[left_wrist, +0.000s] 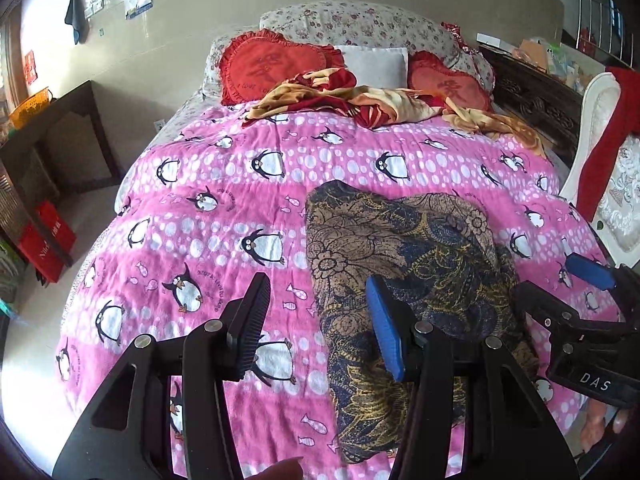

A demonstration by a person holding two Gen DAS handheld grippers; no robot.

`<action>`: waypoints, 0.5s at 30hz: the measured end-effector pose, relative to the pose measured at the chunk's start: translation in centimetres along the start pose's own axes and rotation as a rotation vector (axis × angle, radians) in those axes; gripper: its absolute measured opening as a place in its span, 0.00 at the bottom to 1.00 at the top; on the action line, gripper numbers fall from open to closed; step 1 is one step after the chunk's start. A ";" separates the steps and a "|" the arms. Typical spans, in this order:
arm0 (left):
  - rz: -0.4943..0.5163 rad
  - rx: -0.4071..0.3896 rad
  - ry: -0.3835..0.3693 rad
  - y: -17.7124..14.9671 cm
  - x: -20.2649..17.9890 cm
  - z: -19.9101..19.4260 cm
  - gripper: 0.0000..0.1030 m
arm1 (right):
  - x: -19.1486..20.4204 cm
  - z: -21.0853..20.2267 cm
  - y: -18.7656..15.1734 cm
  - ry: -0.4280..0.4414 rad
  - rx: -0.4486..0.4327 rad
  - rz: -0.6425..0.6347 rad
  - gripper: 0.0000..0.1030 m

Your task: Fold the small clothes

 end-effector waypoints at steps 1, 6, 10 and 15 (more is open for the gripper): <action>-0.002 -0.001 -0.001 0.0 0.0 0.0 0.48 | 0.1 0.0 0.0 -0.005 -0.003 -0.001 0.86; -0.004 -0.004 -0.006 0.1 0.1 0.0 0.48 | -0.2 0.1 -0.1 -0.011 -0.001 0.021 0.89; -0.001 -0.005 -0.010 0.2 0.0 -0.1 0.48 | -0.6 0.3 -0.3 -0.017 0.011 0.038 0.89; 0.001 0.005 -0.016 0.1 -0.3 0.1 0.48 | -0.4 0.5 -0.4 -0.006 0.022 0.039 0.89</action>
Point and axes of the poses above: each gripper's, at about its wrist camera, not at the fingertips, and z roughly the way its jaws point, x to its left, y to its top, the point moved 3 cm from there along z, roughly the way its jaws point, and after that the axes turned 9 degrees about -x, right-handed, at the moved point
